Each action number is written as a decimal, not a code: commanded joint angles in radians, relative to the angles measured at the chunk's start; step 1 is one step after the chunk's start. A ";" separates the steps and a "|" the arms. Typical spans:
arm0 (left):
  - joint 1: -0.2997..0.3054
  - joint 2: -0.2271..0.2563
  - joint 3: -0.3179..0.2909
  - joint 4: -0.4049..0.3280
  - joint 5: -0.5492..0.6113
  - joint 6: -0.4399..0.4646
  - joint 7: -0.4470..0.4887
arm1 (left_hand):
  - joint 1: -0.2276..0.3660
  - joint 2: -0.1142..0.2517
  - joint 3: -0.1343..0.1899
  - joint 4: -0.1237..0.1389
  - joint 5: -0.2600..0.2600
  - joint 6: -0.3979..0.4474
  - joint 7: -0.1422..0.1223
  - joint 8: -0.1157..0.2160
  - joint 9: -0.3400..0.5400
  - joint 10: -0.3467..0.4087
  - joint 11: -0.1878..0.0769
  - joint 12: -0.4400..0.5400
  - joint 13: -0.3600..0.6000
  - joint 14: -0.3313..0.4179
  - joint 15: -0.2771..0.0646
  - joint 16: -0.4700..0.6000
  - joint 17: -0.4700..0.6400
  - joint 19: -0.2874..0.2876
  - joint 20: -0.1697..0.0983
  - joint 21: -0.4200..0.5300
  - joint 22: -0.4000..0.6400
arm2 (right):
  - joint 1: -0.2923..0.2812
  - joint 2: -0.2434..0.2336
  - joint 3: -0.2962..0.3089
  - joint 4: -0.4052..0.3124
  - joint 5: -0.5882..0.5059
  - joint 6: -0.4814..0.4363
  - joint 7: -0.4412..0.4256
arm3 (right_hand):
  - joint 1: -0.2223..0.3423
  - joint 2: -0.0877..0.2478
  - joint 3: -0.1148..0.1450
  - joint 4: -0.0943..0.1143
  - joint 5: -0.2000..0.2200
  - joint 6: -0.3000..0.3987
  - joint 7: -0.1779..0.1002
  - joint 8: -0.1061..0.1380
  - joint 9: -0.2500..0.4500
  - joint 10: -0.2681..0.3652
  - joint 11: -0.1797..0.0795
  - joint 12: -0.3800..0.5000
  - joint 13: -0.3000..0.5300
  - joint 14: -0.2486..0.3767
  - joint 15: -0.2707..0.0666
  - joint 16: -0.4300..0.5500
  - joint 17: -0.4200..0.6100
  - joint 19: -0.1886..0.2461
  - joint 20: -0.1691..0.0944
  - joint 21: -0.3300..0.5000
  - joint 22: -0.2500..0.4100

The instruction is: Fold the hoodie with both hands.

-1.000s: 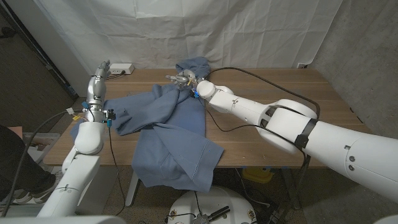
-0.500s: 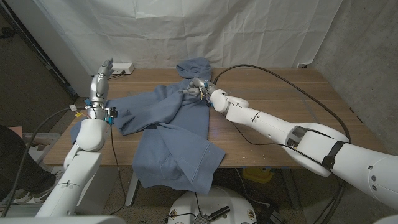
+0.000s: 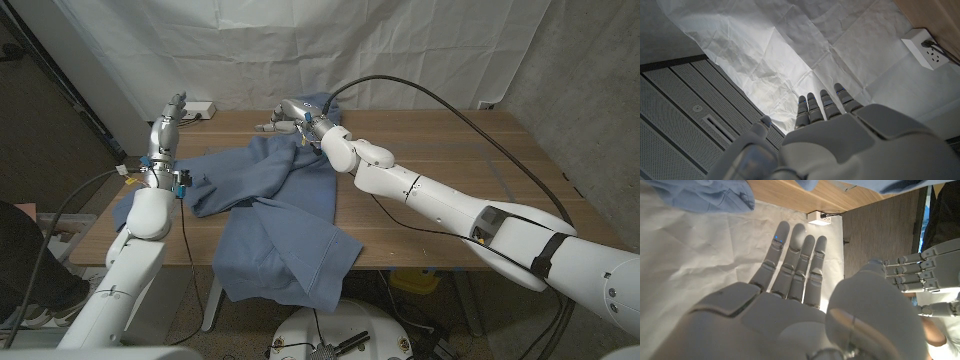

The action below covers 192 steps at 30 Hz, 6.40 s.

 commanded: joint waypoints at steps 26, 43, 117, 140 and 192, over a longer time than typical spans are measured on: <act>-0.031 0.011 0.025 0.028 0.011 -0.002 0.003 | 0.005 0.096 0.010 -0.003 0.004 0.000 0.001 0.003 0.003 -0.004 0.002 -0.001 0.000 0.003 -0.006 -0.002 0.000 0.000 -0.001 -0.010 0.004 | 0.164 0.068 -0.251 -0.119 -0.211 -0.644 0.595 | -0.047 0.059 0.006 0.000 -0.009 -0.096 0.059 -0.090 -0.029 -0.155 0.048 -0.048 0.020 -0.183 0.039 0.021 0.001 -0.193 0.035 -0.057 0.004; -0.139 0.028 0.089 0.145 -0.032 -0.039 -0.085 | 0.006 0.096 0.012 -0.004 0.003 0.001 0.000 0.003 0.003 -0.004 0.003 -0.001 0.000 0.002 -0.005 -0.002 0.000 -0.001 -0.001 -0.013 0.003 | 0.016 -0.126 -0.199 -0.457 -0.252 -0.789 0.490 | -0.010 0.058 0.021 -0.038 -0.007 -0.101 0.048 -0.073 -0.019 -0.146 0.041 -0.034 0.021 -0.204 0.025 0.039 -0.024 -0.176 0.026 -0.051 -0.003; -0.435 0.024 0.295 0.371 -0.060 -0.057 -0.308 | 0.006 0.095 0.016 -0.003 0.002 0.002 -0.009 0.003 0.003 -0.007 0.005 -0.001 0.000 0.004 -0.002 -0.001 0.000 0.002 0.010 -0.020 0.004 | -0.744 -0.496 0.218 -0.887 0.054 -0.632 -0.094 | 0.020 0.081 0.061 -0.085 -0.037 -0.160 -0.006 -0.048 -0.057 -0.235 0.018 -0.255 -0.270 -0.391 0.101 -0.516 -0.545 -0.208 0.047 -0.256 -0.038; -0.581 -0.023 0.382 0.485 -0.004 -0.040 -0.370 | 0.006 0.097 0.019 -0.003 0.001 0.002 -0.010 0.004 0.003 -0.011 0.004 -0.002 0.000 0.003 -0.003 -0.002 0.000 0.003 0.010 -0.023 0.004 | -0.779 -0.513 0.222 -0.912 0.091 -0.671 -0.071 | -0.002 0.087 0.063 -0.074 -0.039 -0.128 0.000 -0.035 -0.055 -0.210 0.017 -0.260 -0.285 -0.379 0.100 -0.533 -0.564 -0.220 0.058 -0.283 -0.038; -0.812 -0.127 0.437 0.875 0.027 -0.224 -0.446 | 0.006 0.102 0.026 0.000 0.001 0.001 -0.009 0.003 0.003 -0.011 0.006 -0.001 0.001 0.000 -0.004 -0.002 0.001 0.005 0.010 -0.028 0.005 | -0.721 -0.363 0.088 -0.946 0.088 -0.928 -0.020 | -0.053 0.078 0.053 -0.053 -0.048 -0.080 0.016 -0.012 -0.046 -0.205 0.026 -0.280 -0.307 -0.380 0.120 -0.569 -0.589 -0.234 0.072 -0.334 -0.037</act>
